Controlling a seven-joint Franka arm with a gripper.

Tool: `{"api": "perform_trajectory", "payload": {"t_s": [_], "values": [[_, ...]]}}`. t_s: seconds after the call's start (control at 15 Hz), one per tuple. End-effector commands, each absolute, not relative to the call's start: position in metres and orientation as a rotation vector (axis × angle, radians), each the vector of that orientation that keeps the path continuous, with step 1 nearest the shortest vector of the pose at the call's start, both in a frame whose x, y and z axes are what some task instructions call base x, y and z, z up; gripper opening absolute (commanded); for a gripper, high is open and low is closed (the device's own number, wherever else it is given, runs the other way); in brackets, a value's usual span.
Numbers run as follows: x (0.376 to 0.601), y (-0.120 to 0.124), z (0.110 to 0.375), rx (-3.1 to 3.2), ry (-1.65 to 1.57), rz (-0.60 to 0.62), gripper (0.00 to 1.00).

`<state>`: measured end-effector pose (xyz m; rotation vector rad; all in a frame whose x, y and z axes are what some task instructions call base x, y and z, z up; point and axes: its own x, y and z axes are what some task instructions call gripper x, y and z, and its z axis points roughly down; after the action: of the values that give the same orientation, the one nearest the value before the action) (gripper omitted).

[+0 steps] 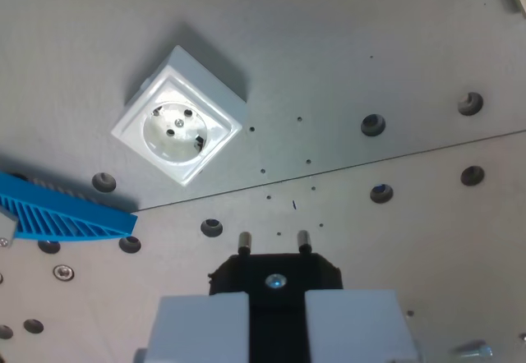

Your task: Move above the white socket

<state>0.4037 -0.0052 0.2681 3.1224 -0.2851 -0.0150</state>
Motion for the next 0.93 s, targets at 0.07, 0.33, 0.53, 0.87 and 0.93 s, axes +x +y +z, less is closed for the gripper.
{"api": "perform_trajectory", "payload": {"t_s": [0.07, 0.33, 0.53, 0.87, 0.93], "values": [[0.403, -0.003, 0.261, 3.135, -0.146, 0.021, 0.0], [0.402, 0.0, 0.253, 3.138, -0.048, 0.055, 0.0], [0.4, 0.003, 0.245, 3.137, 0.044, 0.08, 0.0], [0.396, 0.009, 0.229, 3.125, 0.206, 0.098, 0.0], [0.396, 0.01, 0.226, 3.12, 0.244, 0.098, 0.0]]}}
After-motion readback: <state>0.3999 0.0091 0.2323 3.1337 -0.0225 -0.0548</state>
